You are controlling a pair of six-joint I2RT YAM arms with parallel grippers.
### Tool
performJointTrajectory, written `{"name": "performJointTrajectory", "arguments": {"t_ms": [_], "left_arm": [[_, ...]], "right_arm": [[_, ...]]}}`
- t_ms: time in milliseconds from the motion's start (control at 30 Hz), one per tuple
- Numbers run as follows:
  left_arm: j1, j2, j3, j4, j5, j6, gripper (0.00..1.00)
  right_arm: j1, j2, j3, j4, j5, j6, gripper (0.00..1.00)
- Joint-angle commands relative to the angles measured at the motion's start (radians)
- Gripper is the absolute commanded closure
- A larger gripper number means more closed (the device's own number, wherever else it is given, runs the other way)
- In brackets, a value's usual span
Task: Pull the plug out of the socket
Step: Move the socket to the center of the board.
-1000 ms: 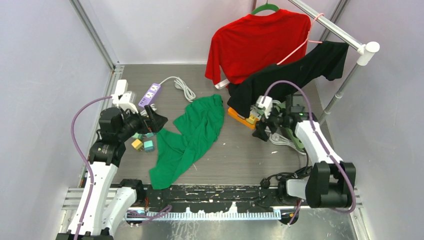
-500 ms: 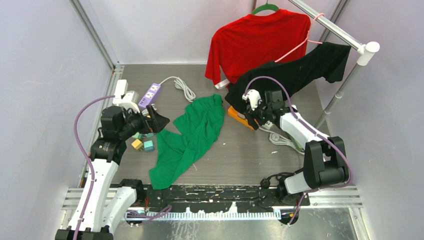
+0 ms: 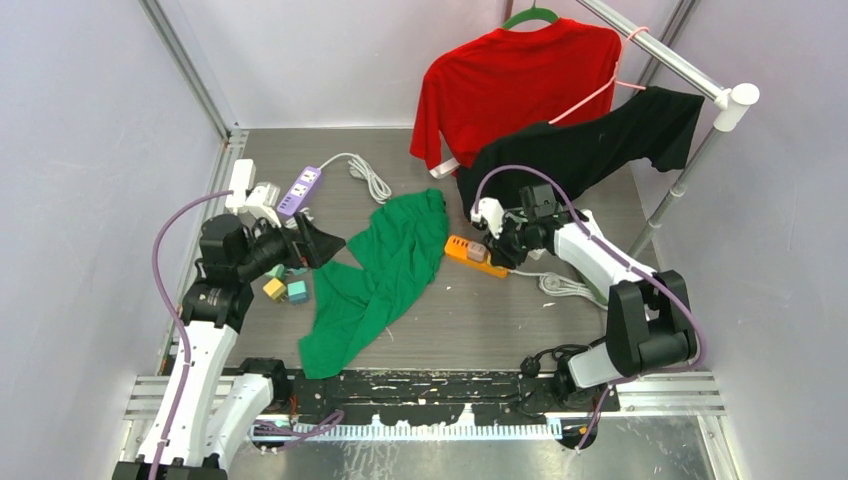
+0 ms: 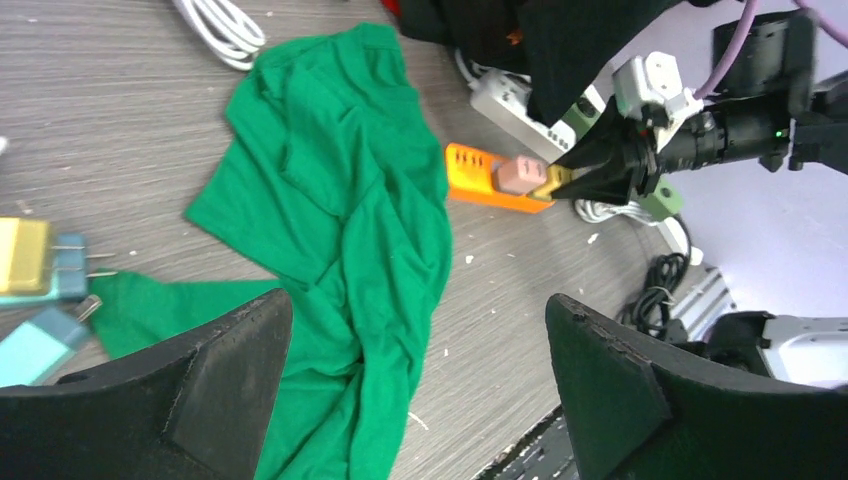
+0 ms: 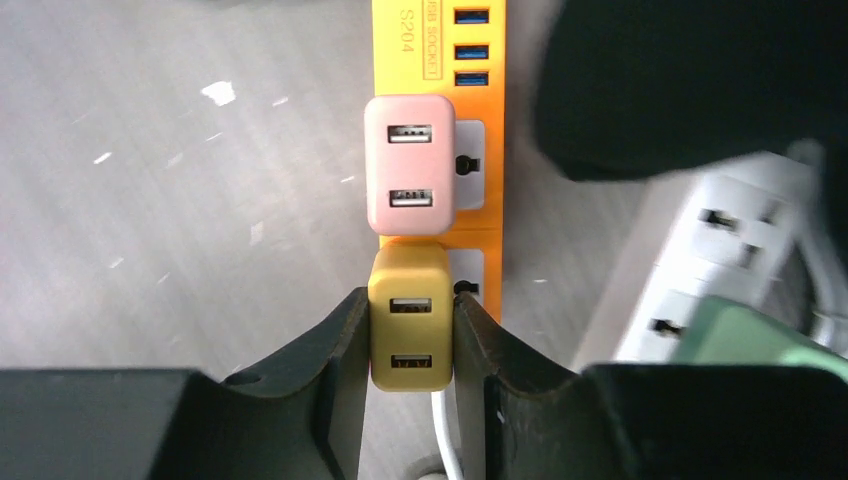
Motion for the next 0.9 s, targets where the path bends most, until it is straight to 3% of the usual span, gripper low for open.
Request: {"name": "performJointTrajectory", "arguments": {"t_ms": [0,167,367,433,533,733,767,867], "left_arm": [[0.006,-0.015,-0.022,0.151,0.152,-0.055,0.05],[-0.02,-0.027,-0.067,0.27,0.244,-0.106,0.05],[-0.142,-0.004,-0.079,0.298,0.235,-0.1,0.07],[-0.22,0.008,-0.076,0.294,0.194,-0.094,0.07],[-0.39,0.014,-0.062,0.274,0.08,-0.08,0.08],[-0.897,0.022,-0.127,0.405,-0.275,-0.06,0.08],[-0.967,0.033,-0.167,0.453,-0.331,-0.039,0.08],[-1.129,0.091,-0.247,0.572,-0.511,0.061,0.06]], "right_arm": [[0.005,-0.087,0.002,-0.308,-0.205,-0.325,0.85],[0.005,-0.08,-0.007,-0.56,-0.301,-0.663,0.87],[0.021,-0.089,-0.039,-0.696,-0.378,-0.933,0.81],[0.039,-0.094,-0.052,-0.695,-0.37,-0.952,0.73],[0.054,-0.113,-0.064,-0.678,-0.36,-0.951,0.51],[0.048,-0.218,-0.052,-0.642,-0.371,-0.841,0.05],[0.045,-0.236,-0.046,-0.643,-0.386,-0.82,0.01],[0.032,-0.285,-0.043,-0.654,-0.441,-0.797,0.0]]}}
